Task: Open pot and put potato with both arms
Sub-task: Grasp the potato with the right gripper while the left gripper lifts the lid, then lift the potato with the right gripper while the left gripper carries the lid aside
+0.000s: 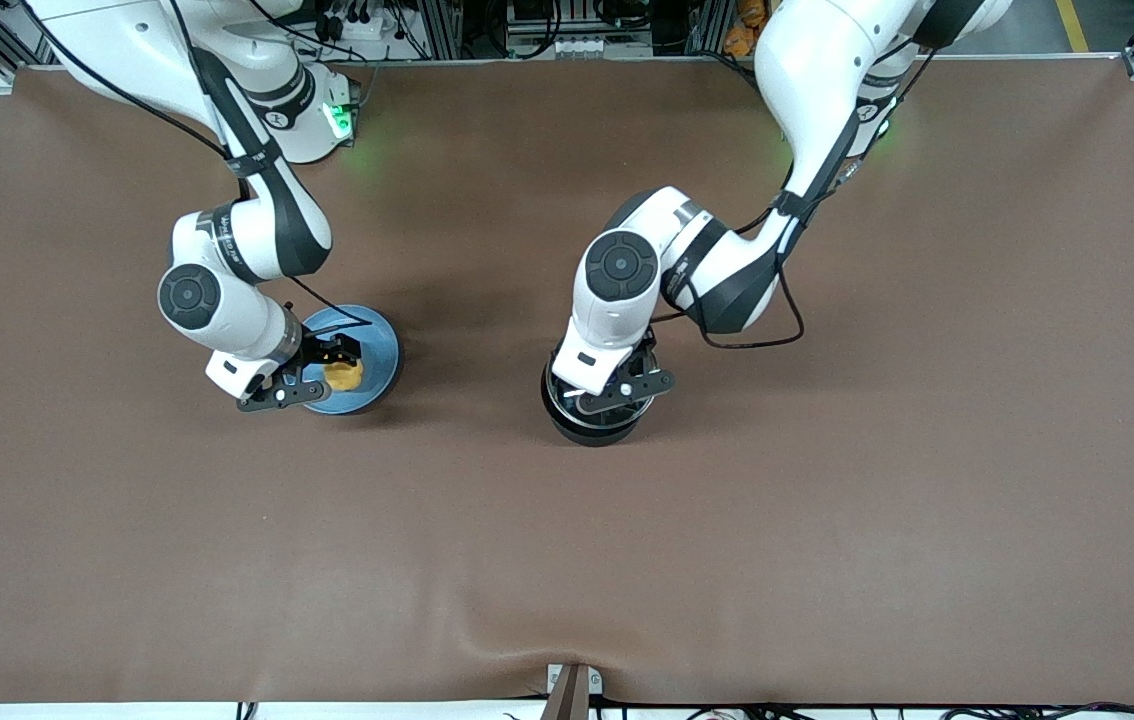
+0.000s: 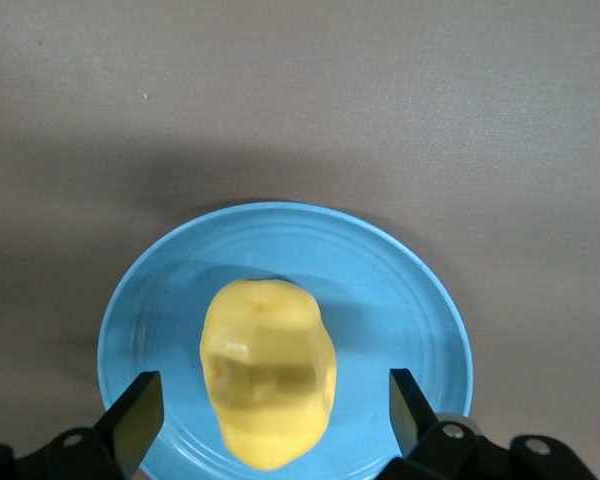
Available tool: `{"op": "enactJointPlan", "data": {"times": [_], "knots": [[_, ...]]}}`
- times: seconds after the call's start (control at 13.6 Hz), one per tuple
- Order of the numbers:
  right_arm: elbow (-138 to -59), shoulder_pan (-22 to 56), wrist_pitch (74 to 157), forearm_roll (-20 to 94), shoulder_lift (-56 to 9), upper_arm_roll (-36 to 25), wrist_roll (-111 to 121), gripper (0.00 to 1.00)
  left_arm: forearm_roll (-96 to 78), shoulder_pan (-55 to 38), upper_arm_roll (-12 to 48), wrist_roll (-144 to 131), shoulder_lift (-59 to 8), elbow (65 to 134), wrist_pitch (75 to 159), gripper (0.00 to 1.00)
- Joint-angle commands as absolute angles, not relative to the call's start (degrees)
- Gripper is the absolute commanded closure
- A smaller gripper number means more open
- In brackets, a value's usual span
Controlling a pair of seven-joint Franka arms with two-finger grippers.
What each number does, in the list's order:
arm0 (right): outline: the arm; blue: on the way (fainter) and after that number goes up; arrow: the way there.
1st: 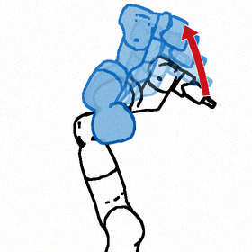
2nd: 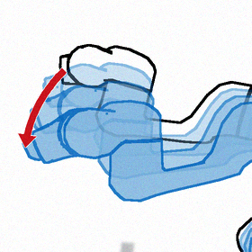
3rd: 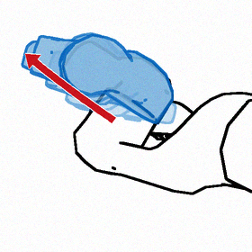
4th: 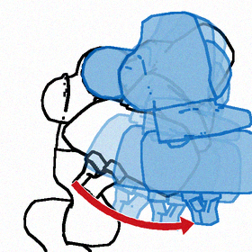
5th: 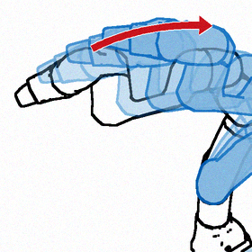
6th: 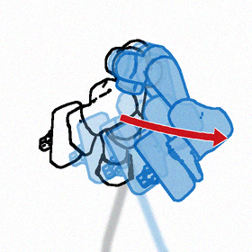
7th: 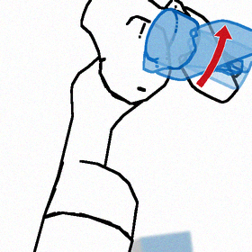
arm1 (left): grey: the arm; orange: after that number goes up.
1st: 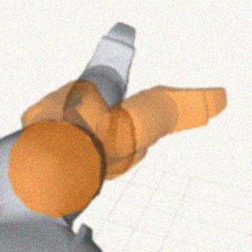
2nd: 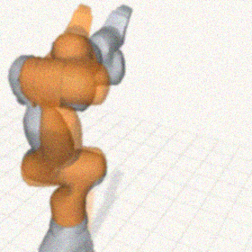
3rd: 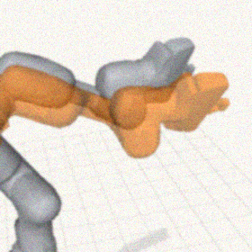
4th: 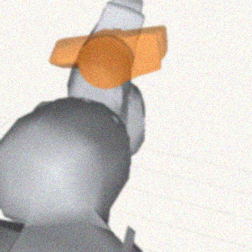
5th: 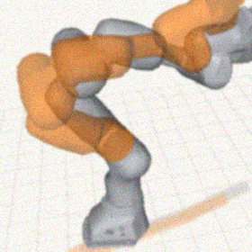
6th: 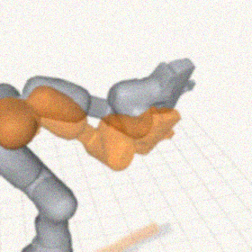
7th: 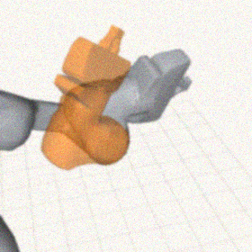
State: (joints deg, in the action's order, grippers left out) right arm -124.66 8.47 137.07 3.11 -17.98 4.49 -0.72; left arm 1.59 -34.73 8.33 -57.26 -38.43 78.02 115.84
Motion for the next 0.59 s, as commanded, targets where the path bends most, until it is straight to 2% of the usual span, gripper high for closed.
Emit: {"op": "enactJointPlan", "data": {"times": [0.0, 0.51], "knots": [[-125.5, 8.2, 141.2, 3.6, -19.7, 4.6, 0.8, 0.00, 3.2, -32.0, 8.3, -53.5, -33.7, 78.5, 112.0, 0.83], [-126.6, 8.4, 143.3, 3.7, -21.2, 4.6, 0.6, 0.00, 2.3, -23.1, 8.9, -38.4, -27.5, 79.5, 105.0, 0.82]]}}
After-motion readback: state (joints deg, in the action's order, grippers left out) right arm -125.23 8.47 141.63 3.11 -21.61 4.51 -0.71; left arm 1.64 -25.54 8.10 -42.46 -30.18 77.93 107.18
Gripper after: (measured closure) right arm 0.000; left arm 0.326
